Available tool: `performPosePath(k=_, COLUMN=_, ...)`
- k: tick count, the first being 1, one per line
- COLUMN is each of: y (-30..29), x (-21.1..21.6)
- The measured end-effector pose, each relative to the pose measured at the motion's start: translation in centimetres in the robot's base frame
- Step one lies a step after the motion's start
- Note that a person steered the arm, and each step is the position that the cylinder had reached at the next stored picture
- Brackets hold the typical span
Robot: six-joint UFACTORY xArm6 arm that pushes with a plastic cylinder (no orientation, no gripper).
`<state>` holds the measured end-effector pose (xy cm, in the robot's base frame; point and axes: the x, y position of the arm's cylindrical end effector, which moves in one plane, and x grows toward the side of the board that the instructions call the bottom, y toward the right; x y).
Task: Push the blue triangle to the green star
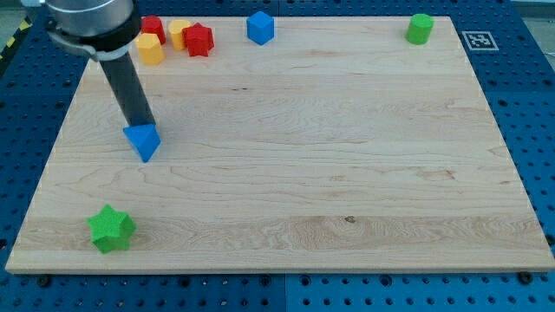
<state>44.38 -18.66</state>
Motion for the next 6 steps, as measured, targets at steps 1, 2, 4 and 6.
performPosePath(k=1, y=0.0, x=2.5)
performPosePath(k=2, y=0.0, x=4.4)
performPosePath(k=4, y=0.4, x=6.5)
performPosePath(k=6, y=0.5, x=7.6)
